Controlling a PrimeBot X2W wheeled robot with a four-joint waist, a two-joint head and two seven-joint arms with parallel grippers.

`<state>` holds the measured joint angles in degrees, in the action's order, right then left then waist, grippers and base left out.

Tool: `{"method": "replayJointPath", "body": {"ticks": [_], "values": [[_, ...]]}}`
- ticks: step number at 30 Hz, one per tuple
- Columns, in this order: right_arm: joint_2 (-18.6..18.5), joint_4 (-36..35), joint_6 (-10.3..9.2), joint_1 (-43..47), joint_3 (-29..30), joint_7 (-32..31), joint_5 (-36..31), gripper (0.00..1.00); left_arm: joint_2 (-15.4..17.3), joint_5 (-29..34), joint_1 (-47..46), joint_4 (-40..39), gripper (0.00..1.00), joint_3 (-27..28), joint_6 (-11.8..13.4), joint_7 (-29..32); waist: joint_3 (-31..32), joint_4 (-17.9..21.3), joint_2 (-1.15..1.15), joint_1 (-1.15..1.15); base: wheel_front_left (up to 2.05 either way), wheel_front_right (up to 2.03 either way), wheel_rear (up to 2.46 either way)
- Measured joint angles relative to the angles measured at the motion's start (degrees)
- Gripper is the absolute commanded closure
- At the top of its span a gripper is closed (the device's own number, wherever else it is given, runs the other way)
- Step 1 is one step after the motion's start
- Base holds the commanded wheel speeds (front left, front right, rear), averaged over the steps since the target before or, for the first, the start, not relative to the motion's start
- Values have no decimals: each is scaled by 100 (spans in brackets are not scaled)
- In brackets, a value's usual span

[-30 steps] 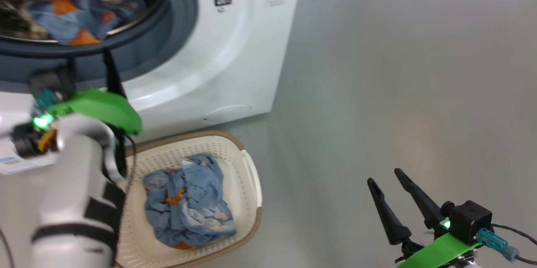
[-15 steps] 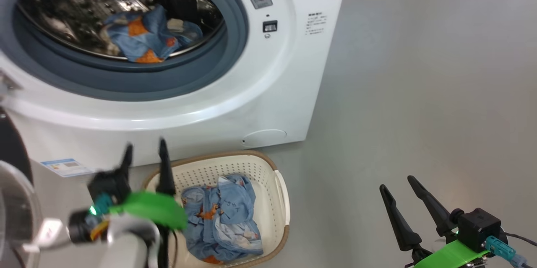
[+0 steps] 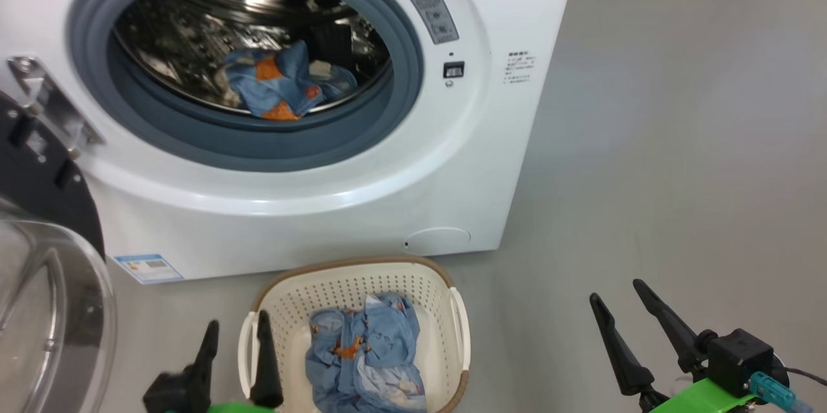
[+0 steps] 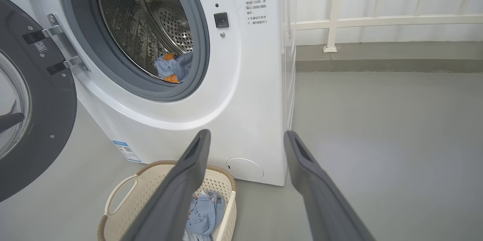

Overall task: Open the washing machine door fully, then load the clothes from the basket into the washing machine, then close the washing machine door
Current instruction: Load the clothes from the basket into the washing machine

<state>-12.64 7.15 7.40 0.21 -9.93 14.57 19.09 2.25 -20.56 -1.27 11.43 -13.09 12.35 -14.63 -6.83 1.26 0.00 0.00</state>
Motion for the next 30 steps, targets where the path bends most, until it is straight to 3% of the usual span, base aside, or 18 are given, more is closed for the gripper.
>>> {"method": "replayJointPath", "body": {"ticks": [16,19,30], "values": [[22,-1,0,482,155,0,-247,0,21,-91,1408,-823,0,547,46,0,679,-155,0,0,0,0,0],[62,-15,0,482,159,0,-289,0,35,-82,1456,-889,0,561,-58,0,731,-178,0,0,0,0,0],[92,-31,0,482,172,0,-289,0,36,71,1522,-959,0,622,-59,0,698,-204,0,0,0,0,0]]}}
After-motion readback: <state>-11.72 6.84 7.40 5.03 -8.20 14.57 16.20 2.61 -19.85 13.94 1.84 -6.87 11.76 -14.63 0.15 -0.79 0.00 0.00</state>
